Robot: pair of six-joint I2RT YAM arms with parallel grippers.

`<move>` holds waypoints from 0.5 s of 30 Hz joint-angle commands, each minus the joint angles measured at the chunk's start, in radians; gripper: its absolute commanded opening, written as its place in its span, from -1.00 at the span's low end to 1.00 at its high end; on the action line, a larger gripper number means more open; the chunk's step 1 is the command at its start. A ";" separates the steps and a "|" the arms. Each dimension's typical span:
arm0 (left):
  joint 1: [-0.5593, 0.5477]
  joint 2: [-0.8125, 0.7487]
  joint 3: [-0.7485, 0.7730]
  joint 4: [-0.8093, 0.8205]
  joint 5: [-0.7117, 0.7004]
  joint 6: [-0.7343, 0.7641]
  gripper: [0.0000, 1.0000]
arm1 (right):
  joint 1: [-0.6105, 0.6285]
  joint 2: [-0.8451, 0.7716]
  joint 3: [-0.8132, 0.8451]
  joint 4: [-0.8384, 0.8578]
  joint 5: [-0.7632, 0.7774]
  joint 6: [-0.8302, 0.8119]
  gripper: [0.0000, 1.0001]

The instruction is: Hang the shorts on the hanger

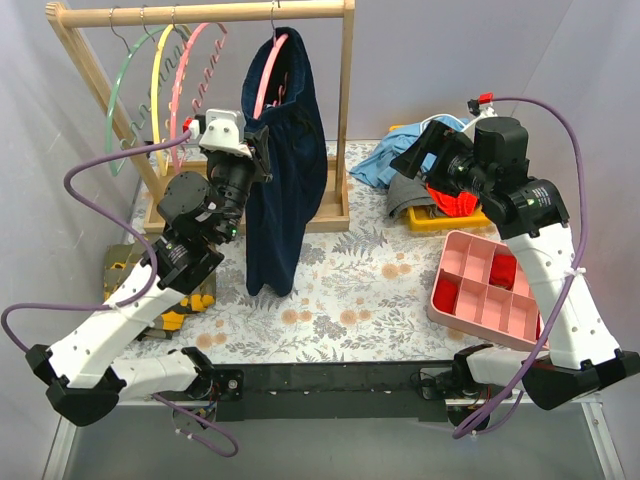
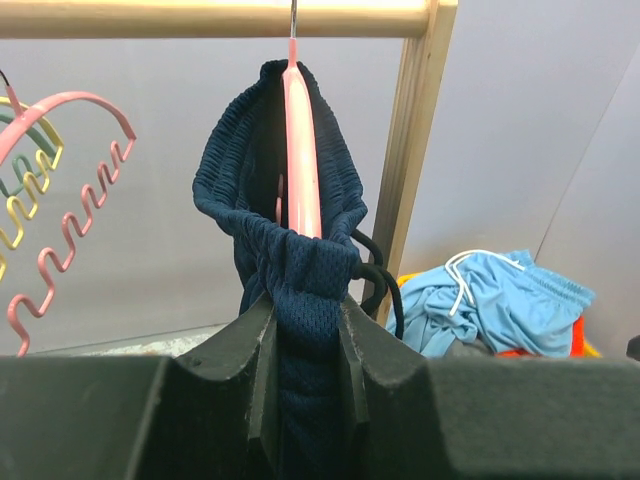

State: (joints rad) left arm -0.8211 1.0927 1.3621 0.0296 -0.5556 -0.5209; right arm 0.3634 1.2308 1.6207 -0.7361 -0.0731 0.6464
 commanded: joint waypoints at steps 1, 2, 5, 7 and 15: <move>0.002 -0.005 0.048 0.176 0.025 0.016 -1.00 | 0.011 -0.024 -0.007 0.047 0.019 -0.021 0.82; 0.003 0.005 0.055 0.184 0.026 0.018 -1.00 | 0.011 -0.022 -0.008 0.044 0.019 -0.022 0.83; 0.014 0.035 0.071 0.205 0.034 0.015 -1.00 | 0.012 -0.022 -0.013 0.043 0.021 -0.024 0.83; 0.022 0.065 0.095 0.204 0.043 0.006 -1.00 | 0.016 -0.024 -0.015 0.043 0.022 -0.024 0.83; 0.083 0.147 0.118 0.224 0.106 -0.076 -1.00 | 0.020 -0.034 -0.027 0.037 0.027 -0.028 0.83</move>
State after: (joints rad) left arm -0.7734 1.2476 1.4151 0.1196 -0.5152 -0.5449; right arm 0.3756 1.2282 1.6051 -0.7319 -0.0551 0.6453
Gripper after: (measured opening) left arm 0.188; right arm 0.915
